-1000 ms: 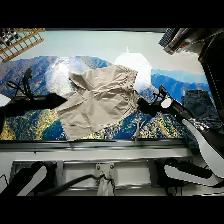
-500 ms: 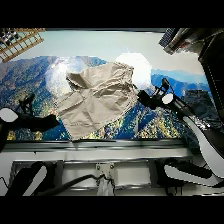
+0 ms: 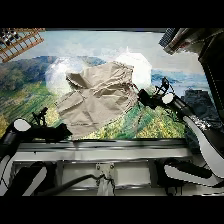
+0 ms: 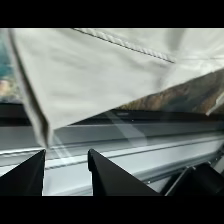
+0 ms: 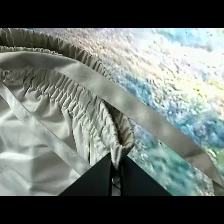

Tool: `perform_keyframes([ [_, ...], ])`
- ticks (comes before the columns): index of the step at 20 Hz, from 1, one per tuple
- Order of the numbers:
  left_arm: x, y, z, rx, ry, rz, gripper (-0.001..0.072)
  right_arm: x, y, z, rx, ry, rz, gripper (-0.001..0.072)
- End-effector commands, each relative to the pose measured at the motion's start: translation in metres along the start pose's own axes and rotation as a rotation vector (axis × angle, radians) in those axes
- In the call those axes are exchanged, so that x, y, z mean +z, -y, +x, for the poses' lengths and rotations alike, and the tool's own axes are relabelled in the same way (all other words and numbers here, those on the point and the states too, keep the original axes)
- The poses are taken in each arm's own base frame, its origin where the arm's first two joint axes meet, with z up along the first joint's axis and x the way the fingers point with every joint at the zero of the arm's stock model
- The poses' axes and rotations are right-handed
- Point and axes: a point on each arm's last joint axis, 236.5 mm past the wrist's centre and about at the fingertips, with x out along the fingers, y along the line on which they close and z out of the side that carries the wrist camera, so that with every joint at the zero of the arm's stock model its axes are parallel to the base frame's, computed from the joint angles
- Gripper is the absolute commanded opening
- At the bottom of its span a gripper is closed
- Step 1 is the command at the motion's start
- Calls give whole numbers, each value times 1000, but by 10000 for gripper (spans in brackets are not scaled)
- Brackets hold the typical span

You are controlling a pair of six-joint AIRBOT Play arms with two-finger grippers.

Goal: Fold the clothes and pants, and hang the long-sleeved shirts on hangers.

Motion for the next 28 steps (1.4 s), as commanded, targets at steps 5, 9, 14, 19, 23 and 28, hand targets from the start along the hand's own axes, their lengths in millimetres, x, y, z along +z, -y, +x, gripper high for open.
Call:
perform_keyframes([
  [5, -8, -5, 11, 45, -14, 19, 376, -3, 0, 0, -2, -15, -15, 36],
  [9, -7, -13, 15, 72, -27, 5, 369, -3, 0, 0, -2, -12, -19, 36],
  [14, -16, -9, 38, 36, -133, -28, 369, -4, 1, 0, -7, -19, -27, 36],
  [19, 2, -10, 40, 38, -60, -30, 369, -5, 2, 0, -7, -23, -49, 36],
  [23, 9, -9, 41, 37, -29, -30, 313, -5, 2, 0, -7, -22, -50, 36],
  [28, 7, -10, 41, 36, -38, 5, 111, -2, 1, 0, -5, -9, -50, 36],
])
